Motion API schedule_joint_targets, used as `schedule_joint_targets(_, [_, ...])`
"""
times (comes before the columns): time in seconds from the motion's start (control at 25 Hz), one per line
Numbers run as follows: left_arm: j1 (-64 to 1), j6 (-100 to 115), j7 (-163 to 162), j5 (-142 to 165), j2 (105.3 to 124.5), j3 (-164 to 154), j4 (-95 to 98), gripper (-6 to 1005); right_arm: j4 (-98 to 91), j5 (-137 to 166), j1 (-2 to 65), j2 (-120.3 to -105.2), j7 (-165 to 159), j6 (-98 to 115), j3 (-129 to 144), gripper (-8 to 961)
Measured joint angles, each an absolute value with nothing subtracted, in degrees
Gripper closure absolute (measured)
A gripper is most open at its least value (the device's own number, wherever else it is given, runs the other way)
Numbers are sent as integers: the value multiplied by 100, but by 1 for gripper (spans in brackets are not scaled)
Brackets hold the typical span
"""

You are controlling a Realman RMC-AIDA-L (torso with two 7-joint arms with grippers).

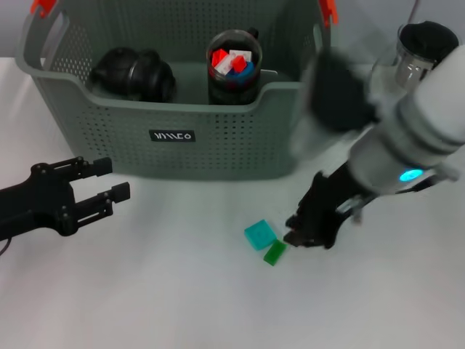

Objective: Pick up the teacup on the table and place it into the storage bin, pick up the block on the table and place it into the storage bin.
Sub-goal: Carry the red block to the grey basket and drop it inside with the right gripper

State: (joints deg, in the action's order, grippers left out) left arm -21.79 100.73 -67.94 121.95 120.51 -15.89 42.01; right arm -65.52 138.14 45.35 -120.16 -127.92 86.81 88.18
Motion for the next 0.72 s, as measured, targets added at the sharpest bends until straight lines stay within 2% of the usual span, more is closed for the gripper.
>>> schedule_joint_targets(0.44, [-2268,10064,-6794,12182,12041,-1524,4201,436,-7136,11655,3703,-11959,-11187,10255,5077,757])
schedule_joint_targets(0.72, [-2343,10063,-6795,12179,12041,-1519,4201,436,-7085,10053,3715,-11922,-11093,10486,4523,758])
